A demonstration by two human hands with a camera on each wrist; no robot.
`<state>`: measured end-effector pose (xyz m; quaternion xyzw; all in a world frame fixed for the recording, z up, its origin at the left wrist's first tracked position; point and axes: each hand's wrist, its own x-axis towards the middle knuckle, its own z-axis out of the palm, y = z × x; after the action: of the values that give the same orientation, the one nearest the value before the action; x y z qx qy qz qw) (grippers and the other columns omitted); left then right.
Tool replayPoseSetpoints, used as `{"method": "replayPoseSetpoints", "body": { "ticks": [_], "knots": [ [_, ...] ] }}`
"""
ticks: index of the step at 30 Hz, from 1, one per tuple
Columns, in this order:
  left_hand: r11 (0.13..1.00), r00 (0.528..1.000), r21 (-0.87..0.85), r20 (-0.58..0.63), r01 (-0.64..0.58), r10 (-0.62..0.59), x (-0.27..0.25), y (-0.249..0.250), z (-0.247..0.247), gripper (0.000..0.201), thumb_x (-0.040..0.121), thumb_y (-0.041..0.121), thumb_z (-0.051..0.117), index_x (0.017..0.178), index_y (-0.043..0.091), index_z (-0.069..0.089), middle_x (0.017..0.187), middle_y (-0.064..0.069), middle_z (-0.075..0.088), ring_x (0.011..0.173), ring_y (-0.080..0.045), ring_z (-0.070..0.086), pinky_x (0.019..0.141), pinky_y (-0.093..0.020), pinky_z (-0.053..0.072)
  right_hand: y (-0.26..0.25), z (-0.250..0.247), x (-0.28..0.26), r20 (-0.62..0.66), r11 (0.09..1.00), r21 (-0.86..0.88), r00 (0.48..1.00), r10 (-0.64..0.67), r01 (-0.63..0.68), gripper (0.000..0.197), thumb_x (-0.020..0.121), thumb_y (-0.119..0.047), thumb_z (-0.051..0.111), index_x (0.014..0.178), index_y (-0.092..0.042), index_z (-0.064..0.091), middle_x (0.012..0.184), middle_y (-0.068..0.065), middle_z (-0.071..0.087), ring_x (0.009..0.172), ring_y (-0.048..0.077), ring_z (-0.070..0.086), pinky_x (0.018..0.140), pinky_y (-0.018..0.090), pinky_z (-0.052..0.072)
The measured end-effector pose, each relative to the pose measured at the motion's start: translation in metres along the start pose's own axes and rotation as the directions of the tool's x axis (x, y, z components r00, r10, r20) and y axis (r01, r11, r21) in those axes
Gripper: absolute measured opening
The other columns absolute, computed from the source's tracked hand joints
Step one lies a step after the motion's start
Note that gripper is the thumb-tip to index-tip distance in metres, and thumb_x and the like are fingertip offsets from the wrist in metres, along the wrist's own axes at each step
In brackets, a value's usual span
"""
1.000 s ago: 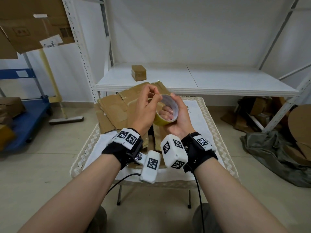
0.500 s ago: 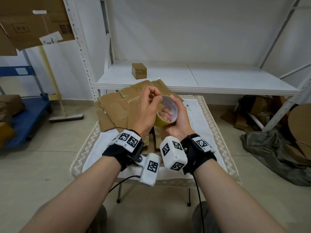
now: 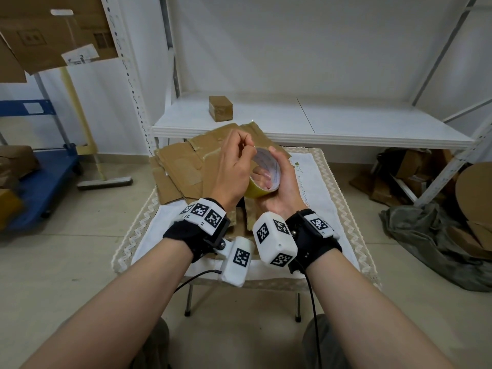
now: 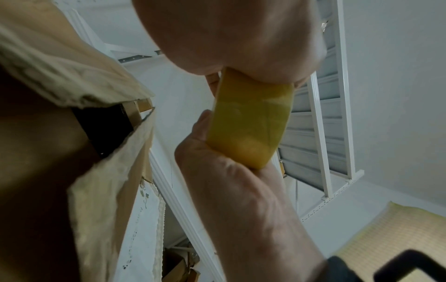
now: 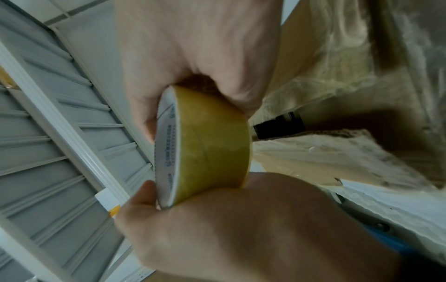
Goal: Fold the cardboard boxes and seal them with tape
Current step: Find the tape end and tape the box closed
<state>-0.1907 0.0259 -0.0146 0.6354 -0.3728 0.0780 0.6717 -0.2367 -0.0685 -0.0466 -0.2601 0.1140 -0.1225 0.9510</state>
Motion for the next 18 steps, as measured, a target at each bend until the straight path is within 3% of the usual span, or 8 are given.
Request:
{"method": "replayPoseSetpoints", "body": {
  "ticks": [3, 5, 7, 8, 10, 14, 16, 18],
  "knots": [
    [0.997, 1.000, 0.075, 0.019, -0.024, 0.023, -0.001, -0.004, -0.002, 0.010, 0.088, 0.011, 0.044, 0.081, 0.013, 0.039, 0.081, 0.000, 0.038, 0.079, -0.020, 0.037, 0.073, -0.032, 0.034, 0.004, -0.005, 0.005, -0.004, 1.000, 0.018, 1.000, 0.001, -0.001, 0.030, 0.081, -0.034, 0.077, 0.095, -0.009, 0.071, 0.065, 0.000, 0.037, 0.055, 0.007, 0.035, 0.073, 0.024, 0.008],
    [0.996, 1.000, 0.085, 0.029, -0.012, 0.010, -0.003, -0.005, -0.002, 0.006, 0.087, 0.011, 0.047, 0.084, 0.013, 0.042, 0.083, 0.000, 0.041, 0.081, -0.019, 0.040, 0.074, -0.029, 0.036, 0.007, -0.009, 0.009, -0.012, 1.000, 0.022, 1.000, -0.001, 0.001, 0.032, 0.077, -0.033, 0.081, 0.096, -0.008, 0.072, 0.075, 0.000, 0.031, 0.064, 0.009, 0.029, 0.076, 0.024, 0.005],
    [0.996, 0.999, 0.091, 0.032, -0.011, 0.008, -0.005, -0.005, -0.002, 0.004, 0.087, 0.012, 0.048, 0.090, 0.011, 0.048, 0.088, 0.000, 0.047, 0.084, -0.017, 0.045, 0.076, -0.024, 0.038, 0.010, -0.014, 0.012, -0.020, 0.999, 0.036, 1.000, 0.010, -0.010, 0.038, 0.076, -0.034, 0.082, 0.102, -0.008, 0.071, 0.080, 0.001, 0.030, 0.069, 0.010, 0.030, 0.080, 0.016, 0.013],
    [0.994, 0.999, 0.108, 0.031, -0.016, 0.013, -0.006, -0.006, -0.002, 0.006, 0.087, 0.013, 0.048, 0.092, 0.010, 0.050, 0.090, -0.001, 0.049, 0.085, -0.018, 0.048, 0.077, -0.025, 0.039, 0.011, -0.017, 0.015, -0.034, 0.999, 0.044, 0.999, 0.020, -0.019, 0.044, 0.075, -0.035, 0.083, 0.108, -0.010, 0.069, 0.084, 0.003, 0.032, 0.073, 0.012, 0.033, 0.092, 0.012, 0.018],
    [0.989, 1.000, 0.149, 0.028, -0.016, 0.012, -0.009, -0.008, 0.000, 0.009, 0.089, 0.015, 0.049, 0.092, 0.008, 0.052, 0.090, -0.001, 0.052, 0.087, -0.022, 0.050, 0.080, -0.032, 0.041, 0.014, -0.024, 0.018, -0.061, 0.998, 0.057, 0.998, 0.025, -0.022, 0.052, 0.074, -0.038, 0.084, 0.116, -0.011, 0.067, 0.089, 0.007, 0.034, 0.078, 0.017, 0.037, 0.110, 0.019, 0.014],
    [0.987, 1.000, 0.158, 0.013, 0.018, -0.020, -0.012, -0.016, 0.003, 0.006, 0.088, 0.017, 0.050, 0.089, 0.011, 0.050, 0.087, 0.000, 0.050, 0.085, -0.026, 0.049, 0.081, -0.045, 0.043, 0.018, -0.031, 0.020, -0.031, 0.997, 0.077, 0.999, 0.015, -0.013, 0.040, 0.077, -0.037, 0.081, 0.104, -0.007, 0.075, 0.089, 0.007, 0.035, 0.079, 0.017, 0.038, 0.100, 0.022, 0.027],
    [0.987, 1.000, 0.157, 0.005, 0.023, -0.024, -0.013, -0.018, 0.003, 0.006, 0.089, 0.017, 0.049, 0.087, 0.011, 0.050, 0.086, 0.000, 0.050, 0.082, -0.026, 0.049, 0.078, -0.045, 0.043, 0.021, -0.034, 0.021, -0.032, 0.996, 0.084, 0.999, 0.013, -0.010, 0.039, 0.079, -0.035, 0.080, 0.105, -0.006, 0.076, 0.090, 0.008, 0.035, 0.079, 0.017, 0.038, 0.111, 0.021, 0.018],
    [0.987, 1.000, 0.158, -0.002, 0.005, -0.005, -0.013, -0.017, 0.002, 0.014, 0.093, 0.020, 0.048, 0.085, 0.010, 0.050, 0.083, -0.001, 0.051, 0.079, -0.022, 0.048, 0.073, -0.036, 0.041, 0.025, -0.036, 0.022, -0.040, 0.996, 0.083, 0.999, 0.019, -0.016, 0.046, 0.079, -0.035, 0.080, 0.115, -0.006, 0.073, 0.092, 0.010, 0.035, 0.080, 0.018, 0.038, 0.114, 0.019, 0.009]
  ]
}}
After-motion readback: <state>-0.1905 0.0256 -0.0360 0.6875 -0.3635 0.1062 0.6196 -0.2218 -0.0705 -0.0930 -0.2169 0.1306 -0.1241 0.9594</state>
